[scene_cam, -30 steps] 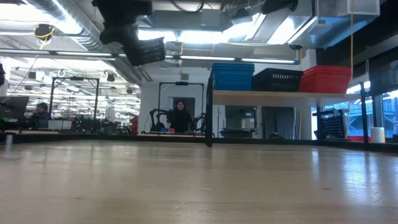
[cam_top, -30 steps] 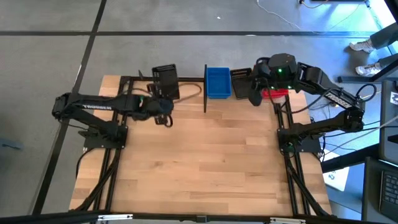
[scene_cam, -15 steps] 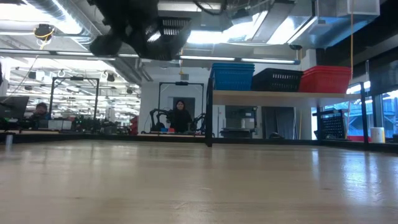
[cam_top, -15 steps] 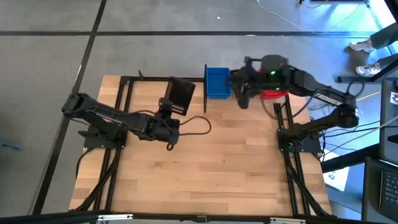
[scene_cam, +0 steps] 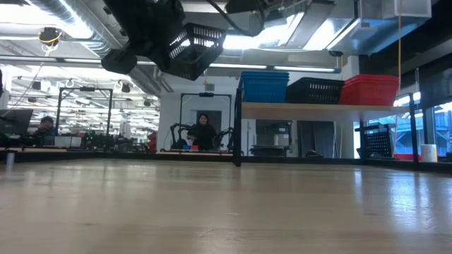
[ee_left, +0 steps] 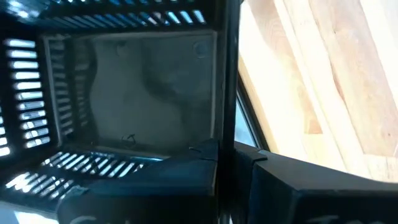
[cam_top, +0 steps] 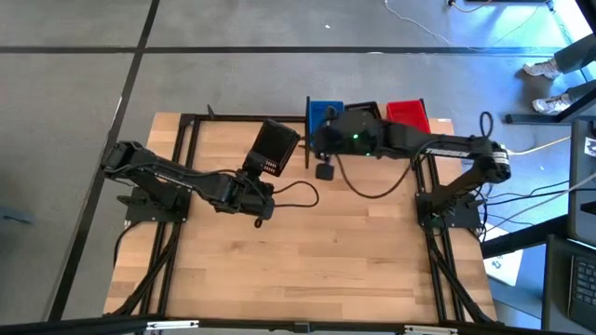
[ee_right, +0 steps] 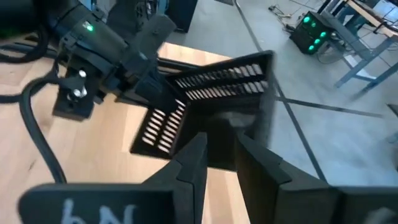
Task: Stack baskets on shelf by color
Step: Stack the black bin on the black bin on the shelf
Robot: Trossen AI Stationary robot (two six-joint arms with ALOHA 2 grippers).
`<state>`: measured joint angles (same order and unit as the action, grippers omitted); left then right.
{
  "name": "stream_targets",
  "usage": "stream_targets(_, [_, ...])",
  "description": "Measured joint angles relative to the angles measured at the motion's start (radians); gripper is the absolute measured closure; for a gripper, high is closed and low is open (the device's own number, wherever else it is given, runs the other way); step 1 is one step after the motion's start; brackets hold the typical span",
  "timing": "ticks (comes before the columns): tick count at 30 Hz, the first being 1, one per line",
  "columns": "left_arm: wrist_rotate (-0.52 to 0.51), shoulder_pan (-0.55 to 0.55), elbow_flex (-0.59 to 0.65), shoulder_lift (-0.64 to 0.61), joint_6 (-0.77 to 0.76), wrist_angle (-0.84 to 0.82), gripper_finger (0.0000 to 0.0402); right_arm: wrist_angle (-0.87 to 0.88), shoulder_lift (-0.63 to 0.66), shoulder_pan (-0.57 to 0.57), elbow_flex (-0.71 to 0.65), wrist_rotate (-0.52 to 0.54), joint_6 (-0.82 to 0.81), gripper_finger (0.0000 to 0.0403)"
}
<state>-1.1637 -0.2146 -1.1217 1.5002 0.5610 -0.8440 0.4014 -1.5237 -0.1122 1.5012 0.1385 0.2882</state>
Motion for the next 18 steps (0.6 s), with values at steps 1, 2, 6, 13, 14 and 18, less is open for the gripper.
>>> stream_targets(1, [0.0, 0.0, 0.0, 0.0, 0.0, 0.0, 0.0401, -0.008, -0.011, 0.002, 0.0, 0.0, -0.01, 0.032])
stream_targets(2, [0.0, 0.0, 0.0, 0.0, 0.0, 0.0, 0.0401, -0.012, -0.022, 0.004, 0.0, 0.0, -0.016, 0.032])
stream_targets(6, [0.006, -0.006, 0.0, 0.0, 0.0, 0.0, 0.0401, -0.041, -0.059, 0.006, 0.0, 0.022, -0.016, 0.032])
stream_targets(13, [0.061, -0.009, 0.0, 0.0, -0.001, 0.0, 0.0401, -0.048, -0.073, 0.02, 0.0, 0.205, -0.014, 0.032])
stream_targets(14, [0.061, -0.009, 0.0, 0.0, -0.001, 0.0, 0.0401, -0.048, -0.073, 0.02, 0.0, 0.206, -0.014, 0.032])
stream_targets(18, [0.062, -0.009, 0.0, 0.0, -0.001, 0.0, 0.0401, -0.047, -0.073, 0.02, 0.0, 0.19, -0.021, 0.032])
